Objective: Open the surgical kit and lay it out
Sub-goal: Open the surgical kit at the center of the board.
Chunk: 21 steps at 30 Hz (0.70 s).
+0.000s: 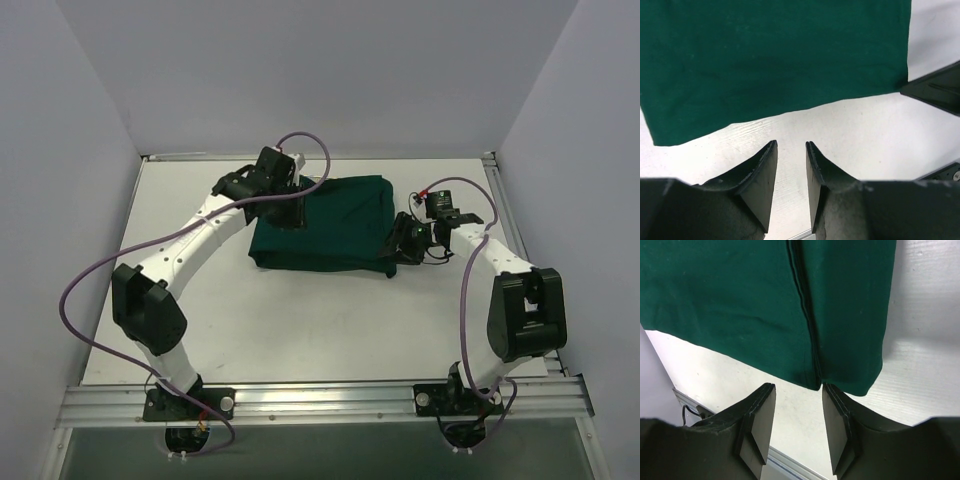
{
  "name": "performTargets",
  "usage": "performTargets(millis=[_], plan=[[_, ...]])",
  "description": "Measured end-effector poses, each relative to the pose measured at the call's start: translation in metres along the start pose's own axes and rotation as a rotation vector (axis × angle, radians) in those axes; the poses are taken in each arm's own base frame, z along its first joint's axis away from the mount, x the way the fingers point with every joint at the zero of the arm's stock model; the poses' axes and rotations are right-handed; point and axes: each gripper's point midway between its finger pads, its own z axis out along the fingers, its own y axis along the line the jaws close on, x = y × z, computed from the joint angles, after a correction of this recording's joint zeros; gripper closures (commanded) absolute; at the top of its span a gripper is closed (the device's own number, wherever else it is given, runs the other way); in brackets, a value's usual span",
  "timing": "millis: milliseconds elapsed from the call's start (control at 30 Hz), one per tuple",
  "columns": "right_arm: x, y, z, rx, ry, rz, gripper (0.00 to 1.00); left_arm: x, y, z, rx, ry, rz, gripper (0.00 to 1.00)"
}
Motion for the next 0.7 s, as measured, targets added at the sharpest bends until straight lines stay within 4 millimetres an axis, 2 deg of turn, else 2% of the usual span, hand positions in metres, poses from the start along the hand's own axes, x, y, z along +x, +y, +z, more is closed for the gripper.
performTargets(millis=[233, 333, 433, 467, 500, 600, 700], plan=[[-0.005, 0.002, 0.006, -0.017, -0.018, 0.013, 0.6, 0.013, -0.02, 0.005, 0.031, 0.021, 0.088, 0.57], [-0.003, -0.001, 0.01, -0.015, -0.008, 0.028, 0.65, 0.009, -0.03, 0.006, 0.062, -0.003, 0.123, 0.54], [-0.003, -0.002, 0.014, -0.018, -0.003, 0.035, 0.79, 0.008, -0.044, 0.008, 0.122, -0.018, 0.159, 0.5], [-0.002, -0.002, 0.014, -0.02, -0.001, 0.037, 0.94, 0.009, -0.049, 0.008, 0.143, -0.02, 0.173, 0.48], [-0.002, -0.002, 0.014, -0.022, 0.0, 0.037, 1.0, 0.01, -0.054, 0.009, 0.163, -0.022, 0.19, 0.46], [-0.003, 0.002, 0.013, -0.03, 0.003, 0.054, 1.0, 0.012, -0.068, 0.013, 0.212, -0.044, 0.254, 0.39], [-0.012, 0.014, 0.006, -0.051, -0.01, 0.064, 1.0, 0.018, -0.08, 0.021, 0.245, -0.069, 0.326, 0.38]])
